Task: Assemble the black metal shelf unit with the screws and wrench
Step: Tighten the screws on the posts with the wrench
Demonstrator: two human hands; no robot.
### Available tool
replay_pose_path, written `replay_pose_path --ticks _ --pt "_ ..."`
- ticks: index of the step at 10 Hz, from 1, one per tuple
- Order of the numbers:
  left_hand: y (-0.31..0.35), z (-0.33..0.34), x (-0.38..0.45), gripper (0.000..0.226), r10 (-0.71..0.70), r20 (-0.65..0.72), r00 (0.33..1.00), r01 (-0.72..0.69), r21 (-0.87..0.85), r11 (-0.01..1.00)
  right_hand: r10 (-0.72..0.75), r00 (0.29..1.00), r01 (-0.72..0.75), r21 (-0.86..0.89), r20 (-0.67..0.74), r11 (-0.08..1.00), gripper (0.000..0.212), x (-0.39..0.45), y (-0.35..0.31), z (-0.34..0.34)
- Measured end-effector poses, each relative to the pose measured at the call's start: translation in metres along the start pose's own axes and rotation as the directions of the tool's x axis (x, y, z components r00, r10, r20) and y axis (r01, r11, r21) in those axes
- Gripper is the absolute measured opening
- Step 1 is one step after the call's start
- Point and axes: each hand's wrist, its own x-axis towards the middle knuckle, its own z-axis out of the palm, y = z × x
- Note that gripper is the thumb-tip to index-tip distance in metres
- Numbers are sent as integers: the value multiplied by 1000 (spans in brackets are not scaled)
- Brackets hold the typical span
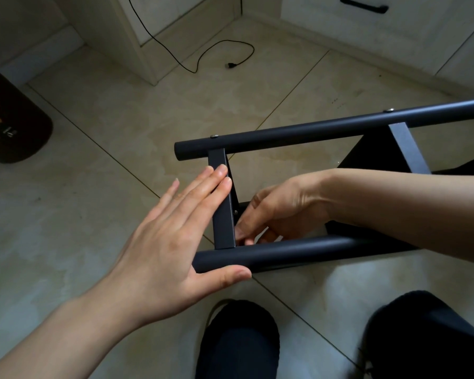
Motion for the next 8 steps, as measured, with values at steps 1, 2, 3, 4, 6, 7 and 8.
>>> replay_pose_path --ticks 1,2,3,4,6,7,8 --pt "0 0 -1 101 0 -4 1000 0 -3 1000 -33 998 33 0 -47 999 15 6 2 -3" --pt "0 0 -1 101 1 -6 1000 -1 -5 1000 -12 999 12 15 -34 1000 16 15 5 -3" --pt "0 0 0 101 0 -5 1000 0 -8 1000 36 998 -38 50 43 998 12 24 10 -12" --pt "-1 0 -1 101 -2 -3 1000 2 -7 1000 87 993 -89 15 82 996 14 26 10 -17" --pt "0 1 0 100 -6 -1 1000 6 -9 1000 97 993 -97 5 62 995 11 33 12 -18" --pt "0 1 -1 100 -6 2 1000 6 -8 1000 79 996 -80 23 48 996 14 35 14 -18" --pt "0 1 0 100 -6 3 1000 6 -8 1000 82 994 -84 28 71 996 12 30 13 -20"
